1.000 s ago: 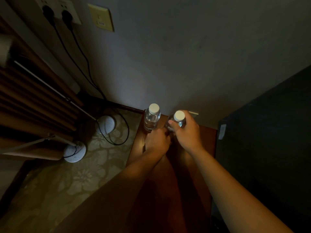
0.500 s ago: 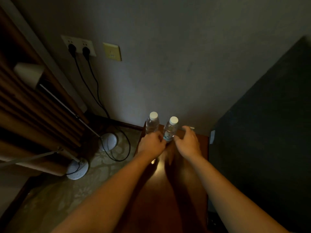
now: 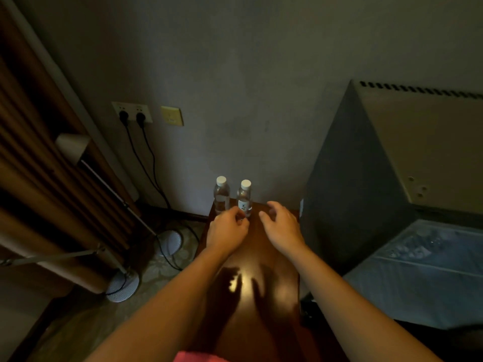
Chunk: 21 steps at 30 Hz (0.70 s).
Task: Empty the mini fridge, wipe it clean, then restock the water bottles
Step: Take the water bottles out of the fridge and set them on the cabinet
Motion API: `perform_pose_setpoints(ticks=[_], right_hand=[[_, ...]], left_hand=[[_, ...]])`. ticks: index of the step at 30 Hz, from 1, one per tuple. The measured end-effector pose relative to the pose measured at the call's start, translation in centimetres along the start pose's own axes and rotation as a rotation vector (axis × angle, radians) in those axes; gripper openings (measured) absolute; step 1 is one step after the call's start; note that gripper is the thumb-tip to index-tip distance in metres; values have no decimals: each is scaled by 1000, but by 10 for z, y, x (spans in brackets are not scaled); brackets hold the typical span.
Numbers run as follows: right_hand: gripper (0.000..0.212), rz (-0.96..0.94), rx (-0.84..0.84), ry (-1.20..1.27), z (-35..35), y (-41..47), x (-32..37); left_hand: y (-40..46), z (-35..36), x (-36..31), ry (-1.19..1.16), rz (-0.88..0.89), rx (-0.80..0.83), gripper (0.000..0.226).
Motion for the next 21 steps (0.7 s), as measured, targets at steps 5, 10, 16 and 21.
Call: perform_pose_setpoints(ticks=[5,10,16,21], right_hand=[[46,-58,37,53,-11,-43,-7],[41,-96,53,58,-29,-91,-22],[31,-107,62,121,-58,-145,-58],[24,-79,19,109,-97,-175,-96]], left_hand=[[-50,0,-7,39,-20,-13,16],[-104,9,-17,52,-7,-26,13],[-160,39,-42,79,27,-10,18],[-194,70,-76,82,118,22,17]])
Point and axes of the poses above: each hand's wrist, its own y-axis towards the middle knuckle, its own z-axis out of the palm, x = y × z, the point moved 8 cm from there along y, towards the middle knuckle, and after that the axes turned 7 degrees about -z, right-handed, at the moved point
